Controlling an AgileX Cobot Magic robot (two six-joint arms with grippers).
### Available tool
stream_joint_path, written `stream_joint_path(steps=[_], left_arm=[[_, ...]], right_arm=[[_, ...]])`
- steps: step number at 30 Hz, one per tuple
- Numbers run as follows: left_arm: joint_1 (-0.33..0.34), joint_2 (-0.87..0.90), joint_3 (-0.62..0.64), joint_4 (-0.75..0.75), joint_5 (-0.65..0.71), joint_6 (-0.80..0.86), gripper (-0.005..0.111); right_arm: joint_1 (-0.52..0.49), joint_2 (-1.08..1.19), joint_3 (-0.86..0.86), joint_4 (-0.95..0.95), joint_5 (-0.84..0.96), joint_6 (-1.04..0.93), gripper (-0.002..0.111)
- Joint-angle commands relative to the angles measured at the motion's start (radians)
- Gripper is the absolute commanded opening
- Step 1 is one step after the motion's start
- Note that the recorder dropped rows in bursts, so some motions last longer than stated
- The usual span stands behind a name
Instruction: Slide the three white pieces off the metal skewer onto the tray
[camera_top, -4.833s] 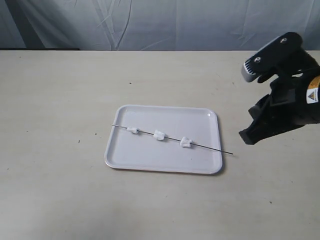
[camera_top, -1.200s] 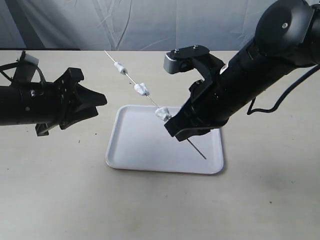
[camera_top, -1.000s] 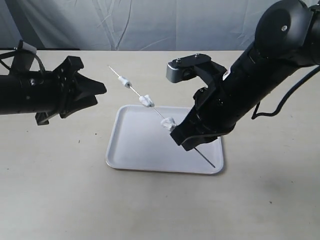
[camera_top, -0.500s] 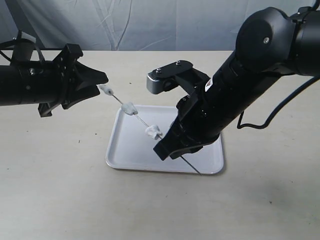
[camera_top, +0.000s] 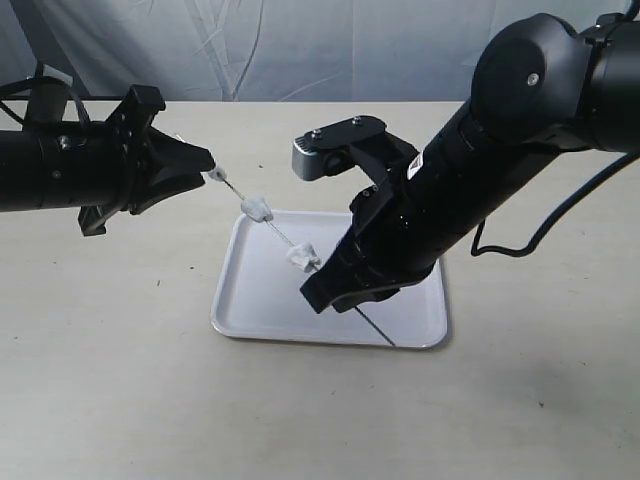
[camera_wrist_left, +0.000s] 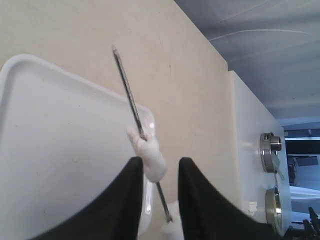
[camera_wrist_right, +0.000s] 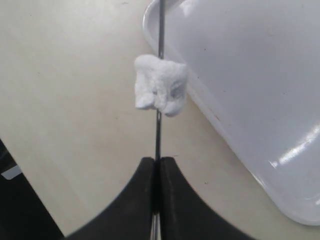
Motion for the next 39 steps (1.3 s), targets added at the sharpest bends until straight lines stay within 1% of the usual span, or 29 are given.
stream_joint_path(steps=[1, 4, 8, 11, 13, 15, 17, 20, 24, 27, 33, 39], left_arm=[[-0.004, 0.018, -0.005, -0.008, 0.002, 0.000, 0.028], [-0.004, 0.028, -0.005, -0.008, 0.001, 0.000, 0.031], [-0.004, 0.030, -0.005, -0.008, -0.002, 0.000, 0.031], [-0.004, 0.030, -0.005, -0.008, -0.031, 0.000, 0.030], [-0.004, 0.032, -0.005, -0.008, -0.038, 0.000, 0.026], [-0.004, 0.032, -0.005, -0.008, -0.032, 0.000, 0.010], [-0.004, 0.032, -0.005, -0.008, -0.028, 0.009, 0.000], [-0.004, 0.032, -0.007, -0.008, -0.036, 0.009, 0.000], [-0.004, 0.032, -0.049, -0.008, -0.081, 0.011, 0.000], [-0.004, 0.032, -0.082, -0.008, -0.143, 0.011, 0.000], [-0.004, 0.032, -0.090, -0.008, -0.332, 0.027, 0.000], [-0.004, 0.032, -0.118, -0.008, -0.462, 0.028, 0.000]], right_arm=[[0.003, -0.008, 0.003, 0.029, 0.000, -0.003, -0.001], [0.012, -0.008, 0.003, 0.044, 0.003, -0.018, -0.001], [0.021, -0.008, 0.003, 0.047, -0.007, -0.018, -0.001], [0.021, -0.008, 0.003, 0.047, -0.002, -0.018, -0.001], [0.021, -0.008, 0.003, 0.043, 0.008, -0.018, -0.001], [0.021, -0.008, 0.003, 0.039, 0.006, -0.018, -0.001], [0.021, -0.008, 0.003, 0.039, 0.006, -0.018, -0.001], [0.021, -0.008, 0.003, 0.034, 0.023, -0.018, -0.001], [0.021, -0.009, 0.003, -0.071, 0.139, 0.041, -0.001], [0.021, -0.011, 0.003, -0.120, 0.212, 0.066, -0.001], [0.021, -0.011, 0.003, -0.155, 0.277, 0.088, -0.001], [0.021, -0.011, 0.003, -0.163, 0.313, 0.090, -0.001]])
